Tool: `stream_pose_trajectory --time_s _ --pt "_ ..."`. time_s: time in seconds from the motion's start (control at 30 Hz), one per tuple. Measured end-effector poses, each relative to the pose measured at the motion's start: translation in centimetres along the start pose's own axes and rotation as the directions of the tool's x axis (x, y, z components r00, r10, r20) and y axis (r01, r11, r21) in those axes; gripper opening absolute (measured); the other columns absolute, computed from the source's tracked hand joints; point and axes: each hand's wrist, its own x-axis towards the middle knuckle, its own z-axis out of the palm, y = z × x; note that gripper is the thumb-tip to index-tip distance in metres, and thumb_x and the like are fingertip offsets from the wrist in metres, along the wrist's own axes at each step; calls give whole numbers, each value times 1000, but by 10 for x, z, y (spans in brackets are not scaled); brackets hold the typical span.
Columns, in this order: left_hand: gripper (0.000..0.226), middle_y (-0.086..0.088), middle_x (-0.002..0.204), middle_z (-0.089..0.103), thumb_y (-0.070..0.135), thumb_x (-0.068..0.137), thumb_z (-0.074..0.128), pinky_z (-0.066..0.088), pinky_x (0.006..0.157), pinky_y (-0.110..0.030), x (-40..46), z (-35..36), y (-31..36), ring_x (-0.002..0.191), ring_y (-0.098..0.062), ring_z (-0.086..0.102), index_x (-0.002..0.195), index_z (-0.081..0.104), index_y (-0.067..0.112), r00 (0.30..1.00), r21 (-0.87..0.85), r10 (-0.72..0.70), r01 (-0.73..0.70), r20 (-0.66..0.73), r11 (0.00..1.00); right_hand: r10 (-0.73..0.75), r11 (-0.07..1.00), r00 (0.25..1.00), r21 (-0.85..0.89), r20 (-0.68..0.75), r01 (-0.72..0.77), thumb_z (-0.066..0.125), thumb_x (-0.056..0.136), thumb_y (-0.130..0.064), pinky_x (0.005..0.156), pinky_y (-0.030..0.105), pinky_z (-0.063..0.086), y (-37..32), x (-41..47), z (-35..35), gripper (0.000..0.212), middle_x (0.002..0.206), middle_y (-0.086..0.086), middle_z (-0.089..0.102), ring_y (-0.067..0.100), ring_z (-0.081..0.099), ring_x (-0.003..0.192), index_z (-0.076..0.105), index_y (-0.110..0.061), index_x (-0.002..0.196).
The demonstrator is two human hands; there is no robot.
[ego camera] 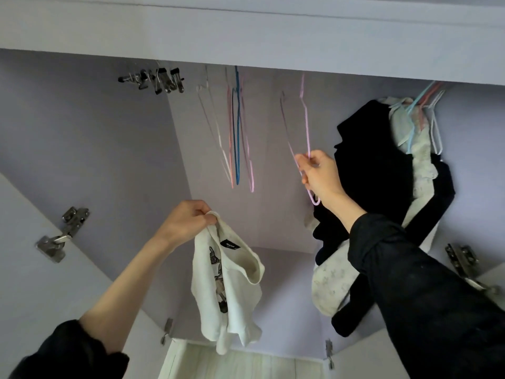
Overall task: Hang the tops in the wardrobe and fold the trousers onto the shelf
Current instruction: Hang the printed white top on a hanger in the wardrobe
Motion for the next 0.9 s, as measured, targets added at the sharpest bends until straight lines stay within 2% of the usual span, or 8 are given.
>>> stream_pose_trajectory --time_s 0.1,0.27,0.4,0.5,0.6,0.7,0.8,0.9 --pt "23 1 60 47 11 83 63 30 55 -25 3 3 6 58 -13 40 62 55 18 1000 -6 20 -20 11 1000 -18 999 998 -41 -59 15 56 94 -29 43 18 40 -3 -1 -5 34 56 5 46 3 41 34 48 -6 71" --pt "17 -1 64 50 13 83 62 33 59 -26 6 3 12 61 -15 43 67 59 17 999 -21 33 -32 33 999 42 980 995 -192 -96 -60 52 94 -39 60 30 46 18 -20 -6 56 47 7 48 18 49 45 54 1 55" --pt "12 -4 71 58 14 82 62 37 66 -28 9 8 7 69 -17 48 71 63 18 999 -26 25 -24 42 999 22 965 1000 -262 -10 -24 50 97 -30 68 29 47 44 -43 -13 55 44 2 50 16 52 47 51 -9 46" --pt "9 -4 74 60 13 83 62 38 66 -24 8 14 6 70 -15 50 75 65 16 998 2 22 -22 59 1000 20 996 998 -87 -53 -24 52 96 -23 63 26 48 64 -60 -18 40 53 4 54 8 54 49 56 -7 60" --pt "7 -3 75 60 15 84 60 37 64 -23 9 19 6 71 -14 50 79 66 14 999 25 22 -23 48 999 109 985 994 128 22 -111 57 93 -13 62 18 51 65 -62 -23 10 71 4 58 1 57 57 57 -4 88" --pt "9 1 69 57 15 83 58 36 60 -25 11 23 6 69 -14 48 77 65 17 998 36 34 -32 -54 999 266 944 953 162 149 -289 61 91 -25 61 20 48 67 -62 -18 17 69 -2 52 7 51 59 55 -10 86" --pt "11 1 68 55 13 82 59 39 66 -26 14 24 0 68 -15 49 77 66 20 991 -32 -29 25 -130 999 509 852 860 165 -42 -497 54 92 -44 53 21 30 79 -61 -10 36 62 -4 43 10 38 54 49 -16 68" --pt "20 -5 71 58 0 79 55 51 73 -30 16 26 -10 72 -21 54 72 63 17 983 -234 -165 142 -79 962 641 765 754 199 -143 -612 50 91 -49 49 21 25 91 -65 -15 41 66 -3 45 10 36 54 47 -18 65"
